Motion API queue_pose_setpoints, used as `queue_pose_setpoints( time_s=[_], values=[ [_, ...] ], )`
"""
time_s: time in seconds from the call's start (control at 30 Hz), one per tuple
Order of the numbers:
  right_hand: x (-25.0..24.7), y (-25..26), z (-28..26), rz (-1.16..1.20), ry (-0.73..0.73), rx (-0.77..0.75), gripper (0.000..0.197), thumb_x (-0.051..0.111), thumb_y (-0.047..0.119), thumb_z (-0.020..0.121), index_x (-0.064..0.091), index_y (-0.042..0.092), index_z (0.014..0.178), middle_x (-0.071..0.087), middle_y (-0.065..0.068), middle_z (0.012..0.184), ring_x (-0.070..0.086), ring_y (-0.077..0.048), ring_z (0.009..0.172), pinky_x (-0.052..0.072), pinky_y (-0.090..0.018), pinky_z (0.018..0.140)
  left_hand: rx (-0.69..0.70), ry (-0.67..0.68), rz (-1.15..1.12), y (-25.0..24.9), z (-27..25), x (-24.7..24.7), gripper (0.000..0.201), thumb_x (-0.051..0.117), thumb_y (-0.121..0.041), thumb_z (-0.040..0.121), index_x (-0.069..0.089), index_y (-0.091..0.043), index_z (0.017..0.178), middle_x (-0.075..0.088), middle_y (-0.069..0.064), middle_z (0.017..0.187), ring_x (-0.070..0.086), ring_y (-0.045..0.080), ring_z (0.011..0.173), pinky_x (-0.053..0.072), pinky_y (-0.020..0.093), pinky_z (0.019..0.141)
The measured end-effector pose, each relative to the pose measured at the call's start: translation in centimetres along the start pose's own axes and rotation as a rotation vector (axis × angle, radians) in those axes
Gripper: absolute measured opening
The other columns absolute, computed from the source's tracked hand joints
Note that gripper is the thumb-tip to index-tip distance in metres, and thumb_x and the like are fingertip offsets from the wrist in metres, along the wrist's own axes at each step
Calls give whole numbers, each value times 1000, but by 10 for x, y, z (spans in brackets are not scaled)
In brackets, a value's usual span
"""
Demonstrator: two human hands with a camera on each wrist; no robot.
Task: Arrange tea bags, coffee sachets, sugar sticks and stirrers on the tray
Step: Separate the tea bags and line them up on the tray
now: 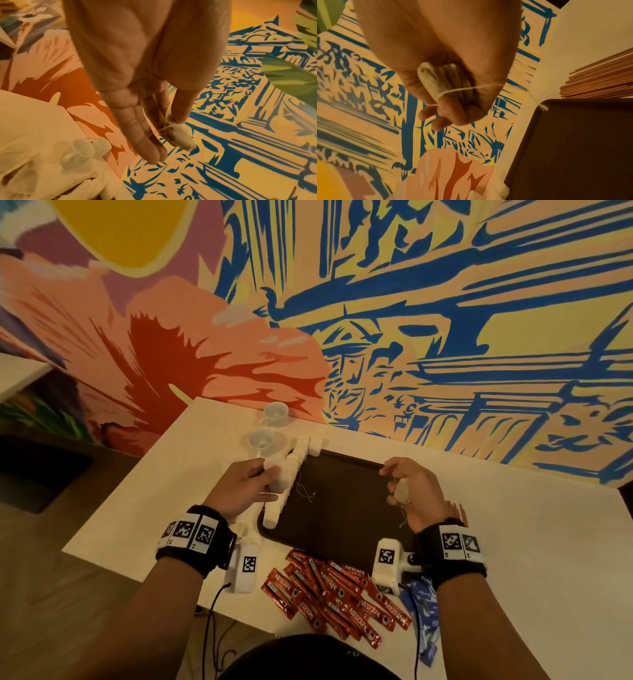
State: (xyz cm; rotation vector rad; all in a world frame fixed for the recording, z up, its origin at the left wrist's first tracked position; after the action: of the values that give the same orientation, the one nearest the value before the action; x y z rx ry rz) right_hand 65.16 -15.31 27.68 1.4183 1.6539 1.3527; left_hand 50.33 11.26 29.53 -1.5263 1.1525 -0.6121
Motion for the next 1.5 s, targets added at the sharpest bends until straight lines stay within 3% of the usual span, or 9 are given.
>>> queue_pose_setpoints(
  time_s=[0.13, 0.27, 0.37, 0.7, 0.87, 1.13, 1.3, 1.4, 1.5],
  values=[
    [41, -2, 1, -53, 223, 86, 31, 56, 30, 76, 70, 10, 95, 61, -6, 85, 46, -11, 58, 34, -25, 48, 50, 49, -17, -13, 15, 3, 21, 60, -21, 100, 71, -3, 105, 73, 18, 101, 71, 23, 95, 60, 36, 88],
    [79, -2, 7, -259, 329, 81, 29, 69, 44, 91, 73, 20, 107, 66, -1, 87, 48, -10, 60, 36, -26, 49, 87, 122, -14, -28, 28, 10, 20, 59, -20, 100, 70, -4, 97, 71, 5, 85, 69, 11, 84, 58, 35, 88],
    [105, -4, 14, -395, 391, 10, 33, 76, 47, 85, 71, 25, 109, 64, -2, 79, 46, -11, 57, 38, -25, 48, 90, 195, -18, -35, 39, 15, 30, 58, -23, 101, 69, 5, 100, 73, 17, 93, 70, 17, 88, 59, 31, 84],
    [106, -8, 47, -456, 236, -87, 14, 78, 23, 89, 76, 10, 93, 57, 4, 56, 45, -12, 48, 36, -26, 45, -13, 421, -33, -19, 77, 26, 40, 71, -19, 92, 59, -14, 129, 70, 19, 111, 70, 26, 86, 59, 32, 74],
    [99, -11, 55, -452, 199, -103, 22, 79, 26, 87, 74, 5, 95, 54, 7, 52, 43, -9, 45, 37, -24, 44, -23, 505, 117, -14, 85, 31, 16, 68, -8, 93, 65, -13, 108, 75, 17, 98, 66, 18, 72, 56, 25, 64],
    [90, -13, 64, -498, 173, -38, 15, 78, 27, 88, 75, 15, 96, 56, 6, 55, 46, -13, 48, 40, -28, 49, 75, 394, 291, -18, 108, -5, 18, 64, -16, 97, 72, -15, 113, 74, -2, 84, 60, 1, 66, 48, 20, 63],
    [92, -15, 63, -615, 323, 40, 13, 77, 30, 88, 75, 20, 98, 58, 13, 55, 49, -9, 52, 41, -23, 50, 49, 309, 291, -26, 128, -22, 31, 70, -29, 93, 66, -29, 123, 66, -14, 124, 56, -2, 115, 39, 25, 102],
    [96, -16, 63, -615, 337, 49, 14, 78, 30, 88, 75, 19, 95, 59, 12, 56, 50, -9, 53, 41, -23, 50, 79, 348, 457, -31, 134, -23, 43, 69, -40, 92, 58, -37, 133, 50, -23, 137, 39, -2, 128, 27, 25, 104],
    [103, -19, 65, -611, 329, 42, 12, 78, 30, 88, 74, 20, 93, 60, 11, 57, 50, -11, 53, 40, -23, 49, 94, 475, 400, -35, 135, -13, 50, 68, -58, 82, 62, -39, 128, 57, -24, 134, 48, -3, 127, 33, 25, 108]
  ],
)
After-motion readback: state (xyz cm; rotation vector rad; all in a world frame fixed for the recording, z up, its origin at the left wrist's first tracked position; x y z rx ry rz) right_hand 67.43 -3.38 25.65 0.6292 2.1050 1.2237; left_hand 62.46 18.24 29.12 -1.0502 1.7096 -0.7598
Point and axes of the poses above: each hand's wrist, its own z-axis towards the middle knuckle, its own x-axis out of the palm, y = z × x, the point moved 4 cm from there along z, towards the middle knuckle
